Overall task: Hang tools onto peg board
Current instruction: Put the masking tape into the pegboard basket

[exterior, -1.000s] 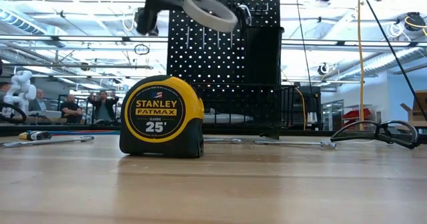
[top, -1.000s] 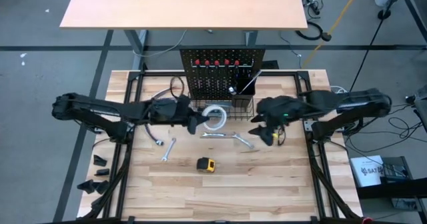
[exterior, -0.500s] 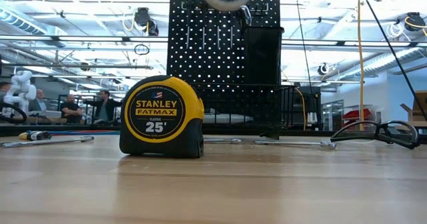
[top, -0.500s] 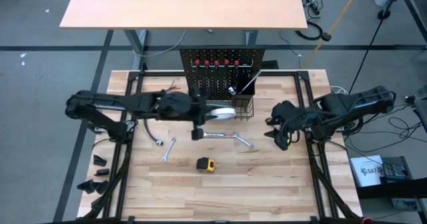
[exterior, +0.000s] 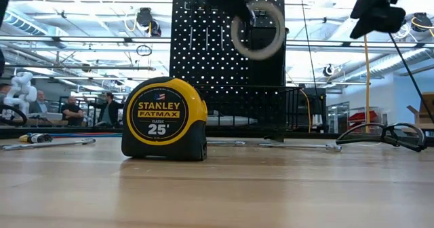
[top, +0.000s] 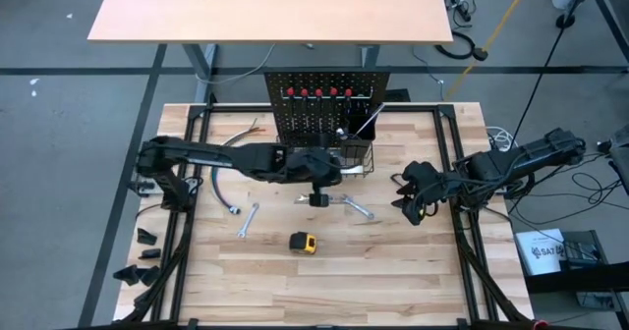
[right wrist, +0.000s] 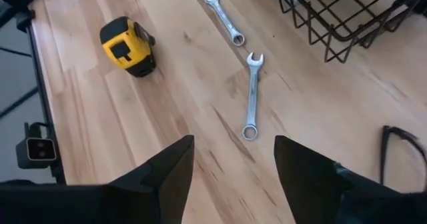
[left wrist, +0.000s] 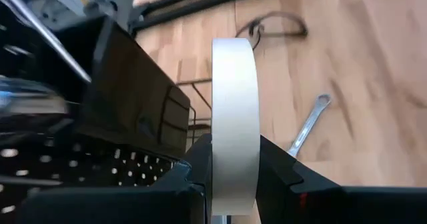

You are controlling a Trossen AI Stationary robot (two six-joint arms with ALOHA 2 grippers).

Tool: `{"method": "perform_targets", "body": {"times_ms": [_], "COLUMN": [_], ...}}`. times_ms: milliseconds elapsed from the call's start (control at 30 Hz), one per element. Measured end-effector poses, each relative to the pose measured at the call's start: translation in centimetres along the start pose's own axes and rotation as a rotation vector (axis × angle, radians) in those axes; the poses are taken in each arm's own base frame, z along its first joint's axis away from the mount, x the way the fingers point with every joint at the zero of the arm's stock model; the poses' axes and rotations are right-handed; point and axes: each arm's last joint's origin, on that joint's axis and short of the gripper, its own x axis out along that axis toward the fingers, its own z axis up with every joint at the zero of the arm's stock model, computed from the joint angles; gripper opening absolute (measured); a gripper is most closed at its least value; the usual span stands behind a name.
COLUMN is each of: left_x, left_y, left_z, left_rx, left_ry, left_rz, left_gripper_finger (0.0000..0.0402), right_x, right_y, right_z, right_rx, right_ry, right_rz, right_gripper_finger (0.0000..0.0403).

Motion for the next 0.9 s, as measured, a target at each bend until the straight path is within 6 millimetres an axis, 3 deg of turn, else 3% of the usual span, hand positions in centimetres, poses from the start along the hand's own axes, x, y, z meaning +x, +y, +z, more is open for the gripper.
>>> {"method": "perform_targets", "body": {"times_ms": [167, 433, 667, 900], "left_x": [2.6, 5.1, 8.1, 9.1], "left_y": [0.1, 0.4, 0.5, 0.1], "left_z": [-0.4, -0.2, -1.8, -2.3], "left_rx": [0.015, 0.053, 0.057, 0.059], "left_ry": [0.051, 0.043, 0.129, 0.15], "left_rz": [0.01, 0.083, 0.071, 0.071], "left_gripper_finger": [0.0066, 0.0066, 0.0066, 0.0066], "right_x": [0.6, 1.0, 1.0, 0.9], "right_y": [-0.7, -0.4, -0.4, -0.2], "right_z": [-0.7, -0.6, -0.4, -0.2], "right_rx": [0.025, 0.005, -0.029, -0.036], "right_ry": [-0.022, -0.071, -0.122, -0.133], "right_rz": [0.022, 0.063, 0.051, 0.067], "right_gripper_finger": [0.0199, 0.0199, 0.0199, 0.0199]}}
